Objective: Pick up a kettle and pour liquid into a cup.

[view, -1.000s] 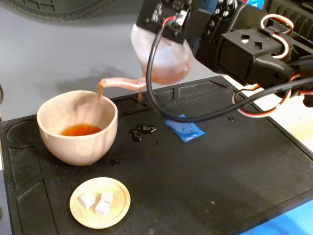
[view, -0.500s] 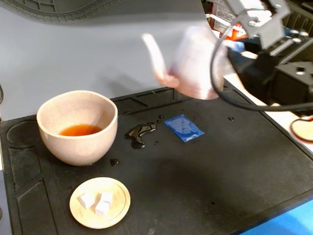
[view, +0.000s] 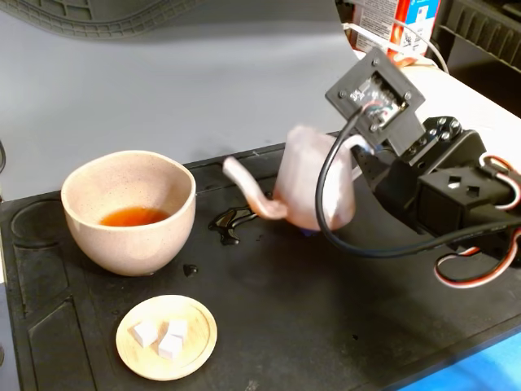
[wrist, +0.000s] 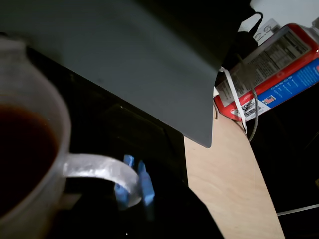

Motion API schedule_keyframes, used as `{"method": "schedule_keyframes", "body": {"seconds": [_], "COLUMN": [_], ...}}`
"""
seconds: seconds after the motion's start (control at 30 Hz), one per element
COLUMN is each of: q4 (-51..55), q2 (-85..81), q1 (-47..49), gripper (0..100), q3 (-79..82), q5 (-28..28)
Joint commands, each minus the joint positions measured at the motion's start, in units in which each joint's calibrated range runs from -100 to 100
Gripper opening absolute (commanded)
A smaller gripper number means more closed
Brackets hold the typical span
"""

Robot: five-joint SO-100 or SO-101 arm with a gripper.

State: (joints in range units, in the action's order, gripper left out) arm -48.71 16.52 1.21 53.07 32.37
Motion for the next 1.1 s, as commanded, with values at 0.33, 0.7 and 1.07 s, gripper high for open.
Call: {"method": "schedule_keyframes", "body": {"seconds": [0.33, 0.7, 1.07], "q4": [-3.3, -6.59, -6.33], "q2": [6.43, 11.89, 12.4], "q1": [-0.33, -0.26, -0.11], "gripper": [1, 1, 8], "q3": [-9.6, -11.78, -11.14], "q5": [-0.18, -2.07, -2.12]}}
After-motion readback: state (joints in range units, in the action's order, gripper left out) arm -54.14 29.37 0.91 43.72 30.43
